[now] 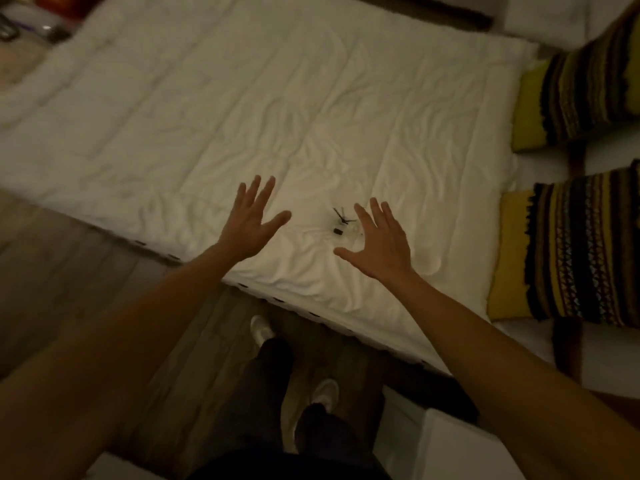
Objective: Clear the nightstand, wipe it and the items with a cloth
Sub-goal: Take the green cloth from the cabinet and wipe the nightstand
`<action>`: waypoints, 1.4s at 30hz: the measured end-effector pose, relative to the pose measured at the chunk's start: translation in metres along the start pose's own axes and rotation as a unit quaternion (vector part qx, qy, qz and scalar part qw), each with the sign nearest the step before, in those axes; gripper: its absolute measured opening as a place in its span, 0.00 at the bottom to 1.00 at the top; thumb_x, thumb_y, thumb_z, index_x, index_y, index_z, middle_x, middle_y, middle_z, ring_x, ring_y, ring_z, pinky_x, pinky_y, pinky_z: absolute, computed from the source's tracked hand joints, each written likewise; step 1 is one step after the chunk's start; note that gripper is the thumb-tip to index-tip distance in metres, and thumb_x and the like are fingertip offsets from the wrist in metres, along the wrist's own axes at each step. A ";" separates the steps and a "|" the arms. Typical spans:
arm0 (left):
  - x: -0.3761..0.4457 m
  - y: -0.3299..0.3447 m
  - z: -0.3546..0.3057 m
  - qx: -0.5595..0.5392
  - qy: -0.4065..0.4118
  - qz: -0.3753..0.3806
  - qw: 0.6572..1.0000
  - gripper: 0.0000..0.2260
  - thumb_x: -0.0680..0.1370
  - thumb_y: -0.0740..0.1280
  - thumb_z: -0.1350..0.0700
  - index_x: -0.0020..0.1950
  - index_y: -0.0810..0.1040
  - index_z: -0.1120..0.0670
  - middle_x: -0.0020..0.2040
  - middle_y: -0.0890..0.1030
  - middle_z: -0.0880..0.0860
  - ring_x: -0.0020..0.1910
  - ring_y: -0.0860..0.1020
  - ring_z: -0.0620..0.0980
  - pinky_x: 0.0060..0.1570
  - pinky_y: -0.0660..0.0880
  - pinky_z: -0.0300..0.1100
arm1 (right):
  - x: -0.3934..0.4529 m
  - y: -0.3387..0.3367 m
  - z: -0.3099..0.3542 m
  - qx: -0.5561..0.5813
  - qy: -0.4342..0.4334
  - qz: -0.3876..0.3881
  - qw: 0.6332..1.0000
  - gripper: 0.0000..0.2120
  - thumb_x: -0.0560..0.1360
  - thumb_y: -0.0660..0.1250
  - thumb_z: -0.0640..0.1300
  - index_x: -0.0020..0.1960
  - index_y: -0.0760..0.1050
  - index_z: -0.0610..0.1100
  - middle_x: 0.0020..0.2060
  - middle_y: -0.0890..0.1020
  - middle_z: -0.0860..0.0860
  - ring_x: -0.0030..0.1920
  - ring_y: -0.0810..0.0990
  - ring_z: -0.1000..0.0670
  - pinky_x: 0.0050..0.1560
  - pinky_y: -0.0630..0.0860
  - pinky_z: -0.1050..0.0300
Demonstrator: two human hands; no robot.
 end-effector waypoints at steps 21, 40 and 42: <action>-0.175 -0.382 0.369 0.047 -0.290 -0.253 0.922 0.34 0.80 0.53 0.33 0.82 0.46 0.43 0.83 0.44 0.49 0.81 0.39 0.55 0.77 0.45 0.59 | 0.116 0.086 0.638 -0.067 -0.357 0.056 0.930 0.40 0.77 0.50 0.73 0.82 0.48 0.53 0.82 0.48 0.48 0.82 0.44 0.46 0.79 0.47 0.43; -0.227 -0.640 0.627 0.017 -0.381 -0.320 0.867 0.32 0.83 0.54 0.39 0.83 0.46 0.48 0.83 0.42 0.52 0.81 0.39 0.57 0.78 0.45 0.61 | 0.210 0.167 1.049 -0.086 -0.493 0.079 0.862 0.39 0.79 0.51 0.70 0.82 0.49 0.51 0.82 0.47 0.47 0.82 0.44 0.45 0.79 0.48 0.43; -0.211 -0.676 0.658 0.017 -0.394 -0.321 0.861 0.32 0.83 0.54 0.40 0.83 0.46 0.49 0.83 0.43 0.52 0.81 0.40 0.57 0.78 0.45 0.60 | 0.238 0.176 1.098 -0.085 -0.492 0.089 0.862 0.39 0.79 0.51 0.71 0.82 0.49 0.51 0.82 0.48 0.47 0.82 0.45 0.45 0.79 0.48 0.43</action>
Point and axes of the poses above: each hand's wrist, its own x-axis towards the middle knuckle, its own y-axis out of the palm, z = x × y, the point moved 5 cm from there along x, towards the middle knuckle
